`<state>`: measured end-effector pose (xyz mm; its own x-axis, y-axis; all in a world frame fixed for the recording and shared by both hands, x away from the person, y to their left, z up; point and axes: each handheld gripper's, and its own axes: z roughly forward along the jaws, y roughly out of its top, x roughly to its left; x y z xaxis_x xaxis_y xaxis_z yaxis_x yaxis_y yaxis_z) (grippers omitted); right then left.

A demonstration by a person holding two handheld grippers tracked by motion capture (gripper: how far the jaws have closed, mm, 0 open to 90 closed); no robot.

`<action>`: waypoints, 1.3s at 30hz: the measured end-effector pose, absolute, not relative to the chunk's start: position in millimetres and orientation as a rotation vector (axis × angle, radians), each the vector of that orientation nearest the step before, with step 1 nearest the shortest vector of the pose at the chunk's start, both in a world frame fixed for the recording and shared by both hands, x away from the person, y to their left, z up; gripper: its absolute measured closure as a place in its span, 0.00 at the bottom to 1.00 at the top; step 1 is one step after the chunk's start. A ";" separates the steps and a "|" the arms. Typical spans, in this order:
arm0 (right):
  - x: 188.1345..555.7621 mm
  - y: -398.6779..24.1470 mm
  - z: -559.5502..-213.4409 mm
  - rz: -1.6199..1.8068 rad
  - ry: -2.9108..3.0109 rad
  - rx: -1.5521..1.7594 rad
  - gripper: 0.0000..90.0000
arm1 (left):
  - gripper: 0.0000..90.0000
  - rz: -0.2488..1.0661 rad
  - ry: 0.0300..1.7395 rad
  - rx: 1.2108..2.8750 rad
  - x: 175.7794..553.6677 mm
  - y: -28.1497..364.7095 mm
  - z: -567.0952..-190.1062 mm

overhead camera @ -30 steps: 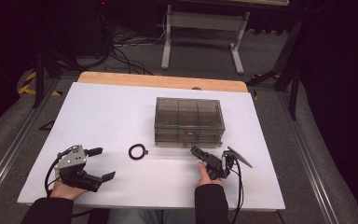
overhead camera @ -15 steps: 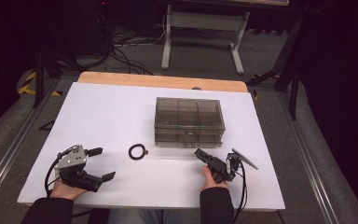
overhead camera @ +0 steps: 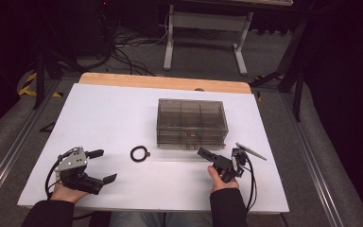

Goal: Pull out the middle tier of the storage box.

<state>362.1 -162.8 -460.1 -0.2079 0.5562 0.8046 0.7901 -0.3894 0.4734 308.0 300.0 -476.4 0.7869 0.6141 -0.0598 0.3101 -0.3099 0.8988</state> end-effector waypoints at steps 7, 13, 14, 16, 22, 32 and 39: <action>365.3 -157.6 -443.6 -1.590 -1.778 -1.752 0.63 | 0.02 0.360 0.699 1.914 307.9 300.1 -476.3; 369.9 -155.8 -428.2 -1.533 -1.933 -1.679 0.61 | 0.02 0.360 0.697 1.917 308.0 300.0 -476.3; 370.4 -155.0 -425.3 -1.526 -1.954 -1.669 0.60 | 0.02 0.360 0.697 1.917 308.0 300.0 -476.3; 370.9 -154.3 -422.5 -1.516 -1.977 -1.660 0.59 | 0.02 0.359 0.699 1.916 308.0 300.0 -476.4; 374.4 -149.9 -409.9 -1.455 -2.113 -1.623 0.56 | 0.02 0.361 0.698 1.916 307.9 300.1 -476.3; 383.0 -144.1 -389.9 -1.341 -2.341 -1.539 0.49 | 0.02 0.362 0.699 1.915 307.9 300.1 -476.4; 387.6 -139.3 -378.1 -1.305 -2.432 -1.414 0.44 | 0.02 0.364 0.697 1.916 307.7 300.2 -476.3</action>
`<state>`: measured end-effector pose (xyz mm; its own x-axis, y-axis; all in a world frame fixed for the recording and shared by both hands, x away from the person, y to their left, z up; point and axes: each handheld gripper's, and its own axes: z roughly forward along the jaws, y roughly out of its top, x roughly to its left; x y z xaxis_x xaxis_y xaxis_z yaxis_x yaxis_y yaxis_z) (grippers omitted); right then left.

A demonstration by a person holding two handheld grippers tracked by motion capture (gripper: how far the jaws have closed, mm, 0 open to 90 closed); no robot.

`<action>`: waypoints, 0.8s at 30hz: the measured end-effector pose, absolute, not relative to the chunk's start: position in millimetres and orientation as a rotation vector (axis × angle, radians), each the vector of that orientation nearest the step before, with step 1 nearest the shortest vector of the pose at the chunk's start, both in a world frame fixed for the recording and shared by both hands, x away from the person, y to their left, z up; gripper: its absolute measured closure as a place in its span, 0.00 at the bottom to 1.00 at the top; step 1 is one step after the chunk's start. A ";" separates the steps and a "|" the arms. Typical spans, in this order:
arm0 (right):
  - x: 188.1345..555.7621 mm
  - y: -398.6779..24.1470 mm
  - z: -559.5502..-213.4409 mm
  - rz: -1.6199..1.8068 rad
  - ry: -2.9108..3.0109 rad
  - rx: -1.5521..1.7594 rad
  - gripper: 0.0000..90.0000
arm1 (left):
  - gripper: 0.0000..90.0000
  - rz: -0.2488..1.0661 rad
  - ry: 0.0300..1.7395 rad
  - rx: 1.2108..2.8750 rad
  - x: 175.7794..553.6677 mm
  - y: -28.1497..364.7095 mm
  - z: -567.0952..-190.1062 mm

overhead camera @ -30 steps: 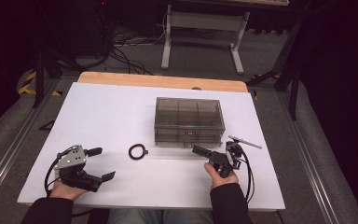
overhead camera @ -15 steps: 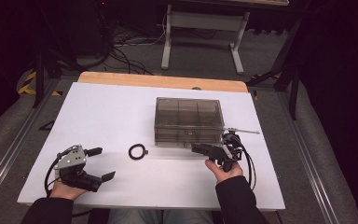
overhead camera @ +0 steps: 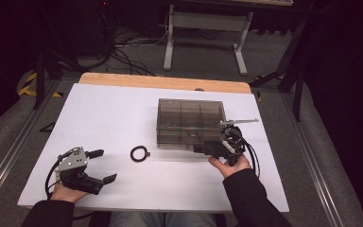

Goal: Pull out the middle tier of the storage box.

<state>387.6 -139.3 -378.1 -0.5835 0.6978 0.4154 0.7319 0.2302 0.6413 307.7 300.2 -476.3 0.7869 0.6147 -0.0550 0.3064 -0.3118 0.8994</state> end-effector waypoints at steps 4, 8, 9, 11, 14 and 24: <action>391.3 -139.3 -375.2 -1.297 -2.462 -1.331 0.42 | 0.02 0.364 0.696 1.915 307.8 300.1 -476.3; 395.9 -139.5 -373.2 -1.278 -2.491 -1.252 0.41 | 0.02 0.364 0.696 1.916 307.9 300.0 -476.4; 396.9 -139.5 -372.8 -1.279 -2.502 -1.233 0.41 | 0.02 0.364 0.697 1.916 307.8 300.0 -476.4; 398.4 -139.2 -371.8 -1.284 -2.532 -1.179 0.41 | 0.02 0.365 0.696 1.917 307.9 300.0 -476.5; 403.0 -139.7 -372.5 -1.283 -2.571 -1.096 0.41 | 0.02 0.365 0.696 1.917 307.9 300.0 -476.5; 409.1 -138.7 -376.4 -1.282 -2.669 -0.878 0.43 | 0.02 0.366 0.695 1.917 308.0 299.8 -476.6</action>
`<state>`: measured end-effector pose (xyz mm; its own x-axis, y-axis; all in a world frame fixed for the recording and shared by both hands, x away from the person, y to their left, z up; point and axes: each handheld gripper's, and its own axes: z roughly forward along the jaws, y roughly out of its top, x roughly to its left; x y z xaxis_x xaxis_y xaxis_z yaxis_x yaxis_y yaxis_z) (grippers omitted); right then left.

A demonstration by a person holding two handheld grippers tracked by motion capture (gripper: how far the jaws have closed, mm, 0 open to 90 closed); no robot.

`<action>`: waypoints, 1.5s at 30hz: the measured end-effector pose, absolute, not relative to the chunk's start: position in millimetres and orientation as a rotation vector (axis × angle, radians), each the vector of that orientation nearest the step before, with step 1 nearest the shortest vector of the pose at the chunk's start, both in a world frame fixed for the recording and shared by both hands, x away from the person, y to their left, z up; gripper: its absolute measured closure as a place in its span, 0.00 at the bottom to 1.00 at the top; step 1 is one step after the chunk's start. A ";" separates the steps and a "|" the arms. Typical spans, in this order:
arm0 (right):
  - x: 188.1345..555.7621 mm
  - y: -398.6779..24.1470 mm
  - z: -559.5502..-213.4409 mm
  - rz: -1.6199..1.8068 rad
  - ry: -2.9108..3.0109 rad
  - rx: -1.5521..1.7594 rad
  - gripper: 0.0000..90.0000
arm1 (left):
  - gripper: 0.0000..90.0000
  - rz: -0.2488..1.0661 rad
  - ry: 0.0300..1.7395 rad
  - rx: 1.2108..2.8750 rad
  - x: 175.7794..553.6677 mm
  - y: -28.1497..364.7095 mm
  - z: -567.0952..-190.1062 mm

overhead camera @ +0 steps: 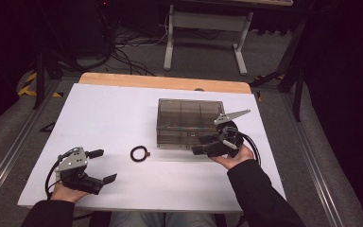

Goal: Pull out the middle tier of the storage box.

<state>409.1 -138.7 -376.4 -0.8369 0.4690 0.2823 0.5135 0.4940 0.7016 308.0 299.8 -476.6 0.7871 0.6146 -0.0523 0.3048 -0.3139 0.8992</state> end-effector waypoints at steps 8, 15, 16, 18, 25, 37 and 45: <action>410.1 -134.3 -379.3 -1.278 -2.753 -0.735 0.45 | 0.03 0.370 0.696 1.916 307.9 299.7 -476.7; 413.2 -130.6 -384.5 -1.250 -2.831 -0.661 0.47 | 0.02 0.380 0.689 1.919 307.6 300.5 -476.1; 414.2 -130.0 -385.3 -1.248 -2.838 -0.648 0.47 | 0.03 0.377 0.694 1.916 307.3 300.1 -476.3; 416.4 -129.1 -386.8 -1.245 -2.850 -0.632 0.48 | 0.03 0.376 0.695 1.916 307.3 300.0 -476.3; 423.1 -125.7 -391.9 -1.252 -2.877 -0.586 0.51 | 0.03 0.374 0.693 1.917 307.4 300.1 -476.4; 428.4 -114.6 -405.2 -1.267 -2.912 -0.528 0.58 | 0.03 0.373 0.692 1.917 307.3 300.0 -476.4; 431.7 -108.5 -411.2 -1.274 -2.957 -0.507 0.62 | 0.03 0.374 0.690 1.916 307.4 300.0 -476.4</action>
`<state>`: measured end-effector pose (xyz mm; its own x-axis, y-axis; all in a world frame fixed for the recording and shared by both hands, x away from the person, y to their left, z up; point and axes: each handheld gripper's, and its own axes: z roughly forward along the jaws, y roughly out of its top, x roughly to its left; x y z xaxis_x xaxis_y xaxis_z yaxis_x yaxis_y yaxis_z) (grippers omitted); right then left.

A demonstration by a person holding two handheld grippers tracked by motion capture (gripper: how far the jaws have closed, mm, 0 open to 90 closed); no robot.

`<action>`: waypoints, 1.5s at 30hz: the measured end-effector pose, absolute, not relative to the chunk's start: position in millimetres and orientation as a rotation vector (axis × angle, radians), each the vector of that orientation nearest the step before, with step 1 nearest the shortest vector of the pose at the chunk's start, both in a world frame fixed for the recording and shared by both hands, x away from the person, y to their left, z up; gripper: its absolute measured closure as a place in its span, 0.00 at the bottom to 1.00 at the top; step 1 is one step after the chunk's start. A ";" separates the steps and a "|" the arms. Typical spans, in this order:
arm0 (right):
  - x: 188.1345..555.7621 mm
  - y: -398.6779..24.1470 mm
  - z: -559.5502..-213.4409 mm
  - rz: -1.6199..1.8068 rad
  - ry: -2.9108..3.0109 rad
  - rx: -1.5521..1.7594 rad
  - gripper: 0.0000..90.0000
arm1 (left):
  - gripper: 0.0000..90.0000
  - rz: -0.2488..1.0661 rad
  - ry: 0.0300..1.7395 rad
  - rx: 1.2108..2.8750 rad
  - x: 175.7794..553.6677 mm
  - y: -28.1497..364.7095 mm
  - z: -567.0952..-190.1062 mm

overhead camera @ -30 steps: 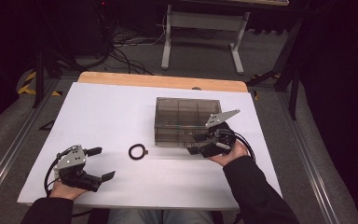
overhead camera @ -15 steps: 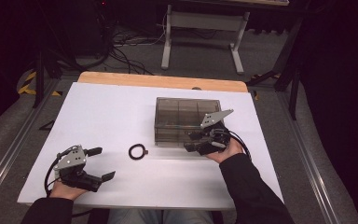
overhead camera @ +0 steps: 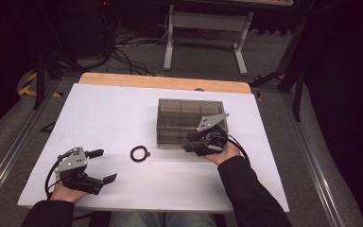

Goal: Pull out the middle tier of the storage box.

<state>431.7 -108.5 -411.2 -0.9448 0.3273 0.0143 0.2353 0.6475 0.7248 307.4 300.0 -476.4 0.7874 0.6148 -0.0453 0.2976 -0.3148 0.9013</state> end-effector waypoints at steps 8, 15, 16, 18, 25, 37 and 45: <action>435.5 -102.2 -416.6 1.156 2.736 0.432 0.66 | 0.03 0.372 0.689 1.916 307.4 299.9 -476.4; 437.2 -100.6 -418.7 1.144 2.722 0.419 0.69 | 0.03 0.374 0.687 1.919 307.3 299.8 -476.4; 437.3 -100.6 -418.7 1.142 2.720 0.417 0.69 | 0.03 0.373 0.687 1.920 307.2 299.8 -476.3; 437.0 -100.5 -418.8 1.133 2.715 0.408 0.70 | 0.03 0.374 0.687 1.920 307.2 299.8 -476.3; 436.1 -101.2 -421.3 1.112 2.707 0.401 0.72 | 0.03 0.373 0.686 1.921 307.2 299.9 -476.3; 441.5 -97.1 -435.1 1.090 2.744 0.432 0.77 | 0.03 0.369 0.687 1.921 307.0 299.7 -476.5; 445.6 -99.2 -435.3 1.121 2.756 0.454 0.82 | 0.03 0.373 0.685 1.922 307.3 299.7 -476.6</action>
<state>445.6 -99.2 -435.3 -0.9460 0.3240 -0.0092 0.2256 0.6787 0.6989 307.3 299.7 -476.6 0.7905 0.6110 -0.0425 0.2964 -0.3209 0.8995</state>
